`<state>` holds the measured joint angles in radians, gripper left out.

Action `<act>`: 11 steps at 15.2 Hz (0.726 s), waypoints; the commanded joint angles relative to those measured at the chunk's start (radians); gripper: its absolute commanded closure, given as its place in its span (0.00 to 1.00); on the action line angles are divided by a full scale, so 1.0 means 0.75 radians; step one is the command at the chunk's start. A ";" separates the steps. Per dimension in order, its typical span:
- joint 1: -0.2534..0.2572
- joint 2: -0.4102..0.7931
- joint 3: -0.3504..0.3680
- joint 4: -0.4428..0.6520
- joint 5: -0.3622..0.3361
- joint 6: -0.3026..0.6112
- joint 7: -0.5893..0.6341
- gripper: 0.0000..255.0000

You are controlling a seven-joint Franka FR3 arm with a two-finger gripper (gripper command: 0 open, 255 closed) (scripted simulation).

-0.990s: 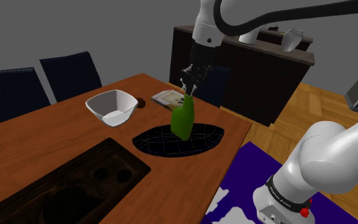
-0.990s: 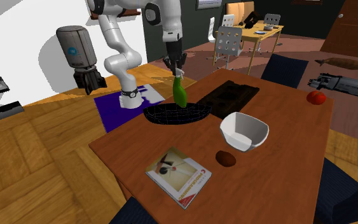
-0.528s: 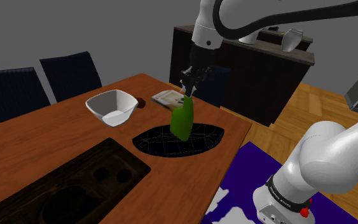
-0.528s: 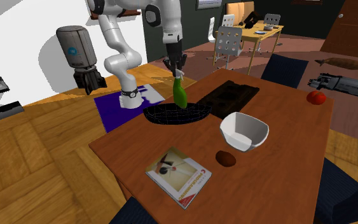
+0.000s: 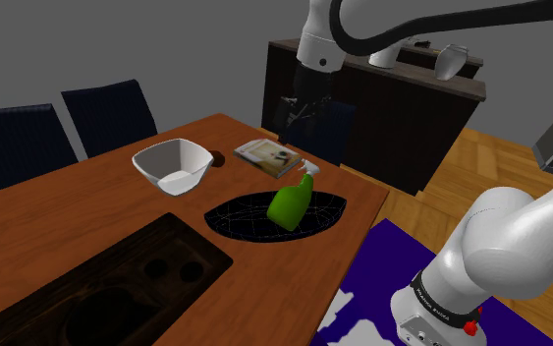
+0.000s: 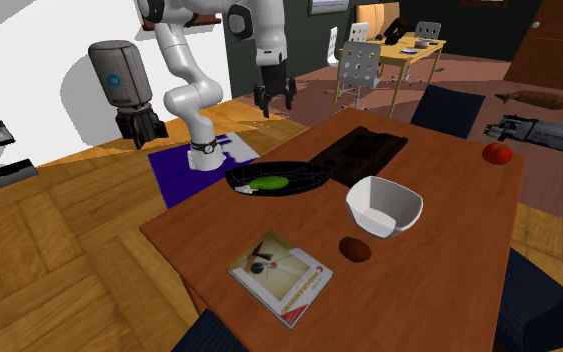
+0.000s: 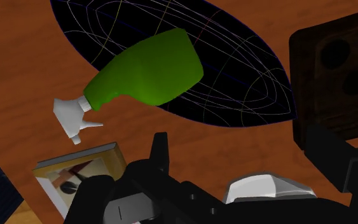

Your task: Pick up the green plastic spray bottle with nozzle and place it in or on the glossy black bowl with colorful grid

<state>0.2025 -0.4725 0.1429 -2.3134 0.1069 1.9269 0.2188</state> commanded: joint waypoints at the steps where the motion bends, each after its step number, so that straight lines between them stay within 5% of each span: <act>1: -0.001 -0.016 -0.005 0.054 -0.002 -0.070 0.002 0.00; 3: -0.003 -0.022 -0.011 0.129 -0.006 -0.151 0.003 0.00; 11: -0.003 -0.022 -0.011 0.129 -0.006 -0.151 0.003 0.00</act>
